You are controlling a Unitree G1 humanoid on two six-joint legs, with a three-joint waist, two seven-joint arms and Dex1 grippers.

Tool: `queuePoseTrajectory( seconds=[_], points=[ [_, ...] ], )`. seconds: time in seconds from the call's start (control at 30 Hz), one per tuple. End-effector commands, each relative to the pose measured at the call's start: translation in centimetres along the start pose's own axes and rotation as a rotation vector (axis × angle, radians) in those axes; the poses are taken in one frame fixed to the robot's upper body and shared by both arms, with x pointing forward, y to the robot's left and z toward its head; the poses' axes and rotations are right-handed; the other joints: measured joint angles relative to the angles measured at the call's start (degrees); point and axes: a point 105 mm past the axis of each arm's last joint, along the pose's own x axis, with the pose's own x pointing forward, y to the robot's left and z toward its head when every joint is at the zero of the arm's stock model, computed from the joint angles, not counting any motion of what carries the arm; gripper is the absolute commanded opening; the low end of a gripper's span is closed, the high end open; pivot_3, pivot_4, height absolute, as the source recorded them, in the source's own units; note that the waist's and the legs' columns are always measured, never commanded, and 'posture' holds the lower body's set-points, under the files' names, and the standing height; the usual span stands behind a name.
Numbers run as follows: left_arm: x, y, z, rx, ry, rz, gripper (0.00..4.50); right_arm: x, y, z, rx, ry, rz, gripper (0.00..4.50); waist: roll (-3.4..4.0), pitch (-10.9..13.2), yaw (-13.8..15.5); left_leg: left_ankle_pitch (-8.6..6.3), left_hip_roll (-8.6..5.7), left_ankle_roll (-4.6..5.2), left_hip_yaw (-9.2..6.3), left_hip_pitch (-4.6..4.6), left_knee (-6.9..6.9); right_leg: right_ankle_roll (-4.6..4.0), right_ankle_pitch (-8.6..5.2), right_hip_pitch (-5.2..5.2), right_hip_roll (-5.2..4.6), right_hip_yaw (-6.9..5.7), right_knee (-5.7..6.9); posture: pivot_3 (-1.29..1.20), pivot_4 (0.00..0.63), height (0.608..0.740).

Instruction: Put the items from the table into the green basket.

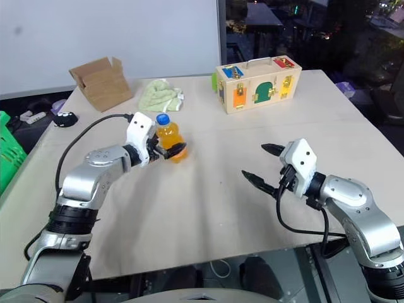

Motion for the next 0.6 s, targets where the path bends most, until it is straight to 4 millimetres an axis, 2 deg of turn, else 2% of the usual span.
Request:
queuePoseTrajectory(
  seconds=[0.03,0.33,0.37,0.4,0.47,0.5,0.6],
  points=[
    [0.5,0.3,0.5,0.054,-0.028,0.016,4.48,-0.5,0.0,1.8,-0.051,-0.042,-0.011,4.5,0.0,0.0,-0.68,0.0,0.0,0.0,0.0,0.0,0.0,0.0,0.0,0.0,0.0,0.01,0.0,-0.25,0.033,0.74],
    [0.7,0.8,-0.8,0.038,0.0,0.031,4.48,-0.7,0.4,1.6,-0.049,-0.025,0.011,4.5,0.01,0.0,-2.35,0.0,0.0,0.0,-0.03,-0.02,-0.01,0.04,-0.02,0.0,0.0,0.01,-0.01,-0.25,0.038,0.74],
    [0.7,0.9,-0.9,0.036,0.005,0.03,4.09,-0.7,0.5,1.5,-0.049,-0.023,0.014,4.5,0.01,0.0,-2.53,0.0,0.0,0.0,-0.04,-0.02,-0.01,0.04,-0.02,0.0,0.0,0.01,-0.01,-0.25,0.038,0.74],
    [0.6,1.0,-1.1,0.036,0.009,0.035,3.92,-0.7,0.5,1.5,-0.048,-0.022,0.016,4.5,0.01,-0.01,-2.76,0.0,0.0,0.0,-0.03,-0.01,-0.01,0.04,-0.02,0.0,0.0,0.01,-0.01,-0.25,0.037,0.74],
    [0.5,1.2,-1.1,0.036,0.007,0.037,3.13,-0.7,0.5,1.4,-0.046,-0.023,0.02,4.5,0.01,-0.01,-2.99,0.0,0.0,0.0,-0.03,-0.01,-0.01,0.04,-0.02,0.0,-0.01,0.01,-0.01,-0.24,0.038,0.74],
    [0.4,1.3,-1.1,0.038,0.002,0.041,3.0,-0.6,0.6,1.4,-0.047,-0.026,0.023,4.5,0.02,-0.01,-3.02,0.0,0.0,0.0,-0.03,-0.01,-0.01,0.05,-0.02,0.0,0.0,0.02,-0.01,-0.24,0.038,0.74],
    [-0.1,1.7,-0.7,0.04,-0.024,0.057,3.0,-0.5,0.8,1.6,-0.055,-0.044,0.041,4.5,0.02,-0.01,-3.02,0.0,0.0,0.0,-0.04,-0.01,-0.01,0.05,-0.02,0.0,0.0,0.01,-0.01,-0.22,0.037,0.74]
  ],
)
